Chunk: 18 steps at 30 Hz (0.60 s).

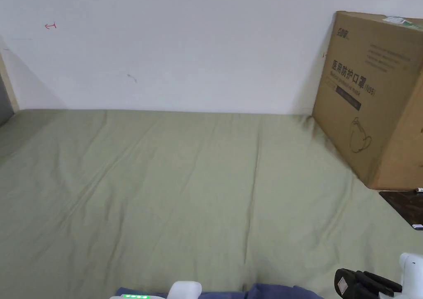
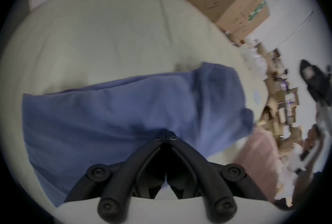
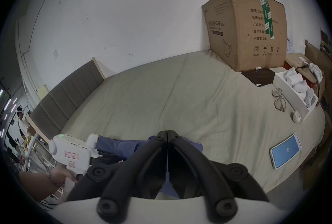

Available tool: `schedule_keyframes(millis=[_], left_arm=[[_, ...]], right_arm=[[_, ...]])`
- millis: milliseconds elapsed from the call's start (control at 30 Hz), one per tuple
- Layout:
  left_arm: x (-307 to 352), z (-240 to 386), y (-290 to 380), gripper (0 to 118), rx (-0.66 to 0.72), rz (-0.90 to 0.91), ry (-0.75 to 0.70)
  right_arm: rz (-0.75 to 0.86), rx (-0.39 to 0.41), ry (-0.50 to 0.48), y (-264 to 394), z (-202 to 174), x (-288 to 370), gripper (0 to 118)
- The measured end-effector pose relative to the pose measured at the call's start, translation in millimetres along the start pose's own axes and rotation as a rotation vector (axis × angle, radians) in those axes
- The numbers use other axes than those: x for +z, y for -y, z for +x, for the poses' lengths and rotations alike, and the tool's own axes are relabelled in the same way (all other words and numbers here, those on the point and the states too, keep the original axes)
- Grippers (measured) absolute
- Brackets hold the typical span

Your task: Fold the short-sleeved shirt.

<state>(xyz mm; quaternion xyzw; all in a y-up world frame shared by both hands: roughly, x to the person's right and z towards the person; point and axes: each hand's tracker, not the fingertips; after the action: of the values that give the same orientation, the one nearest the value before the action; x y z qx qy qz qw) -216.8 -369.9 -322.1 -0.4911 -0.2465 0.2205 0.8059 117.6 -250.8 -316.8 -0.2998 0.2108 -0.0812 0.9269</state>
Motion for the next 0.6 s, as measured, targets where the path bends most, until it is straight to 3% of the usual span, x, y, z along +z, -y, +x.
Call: schedule_keyframes(millis=[100,233,333,367,400,467,500,600], left_arm=[[24.8,-9.7,9.0,1,0.096,-0.002,0.211],[84.3,-40.2,7.8,1,0.098,0.133,0.06],[126.5,-87.9,7.9,1,0.239,0.245,0.111],[137.4,-105.0,9.7,8,0.295,0.274,0.128],[142.7,-120.1,9.4,36,0.324,0.285,0.094],[149.5,-139.2,11.3,104,0.32,0.269,0.035],[154.8,-147.8,15.7,118,0.314,0.261,0.035],[142.2,-152.9,27.6,118,0.376,0.218,0.138]], right_arm=[[-0.003,0.001,-0.014,-1.3,-7.8,-2.3,0],[-0.005,0.022,0.001,-2.1,-16.6,-0.8,0],[-0.016,0.019,-0.006,-2.6,-20.1,-0.8,0],[-0.02,0.016,-0.007,-2.6,-21.3,-1.2,0],[-0.024,0.013,-0.006,-2.5,-22.8,-2.0,0],[-0.037,0.015,0.001,-2.0,-26.0,-5.1,0],[-0.045,0.019,0.006,-1.5,-28.1,-7.1,0],[-0.071,0.035,0.011,0.3,-34.8,-13.0,0]])
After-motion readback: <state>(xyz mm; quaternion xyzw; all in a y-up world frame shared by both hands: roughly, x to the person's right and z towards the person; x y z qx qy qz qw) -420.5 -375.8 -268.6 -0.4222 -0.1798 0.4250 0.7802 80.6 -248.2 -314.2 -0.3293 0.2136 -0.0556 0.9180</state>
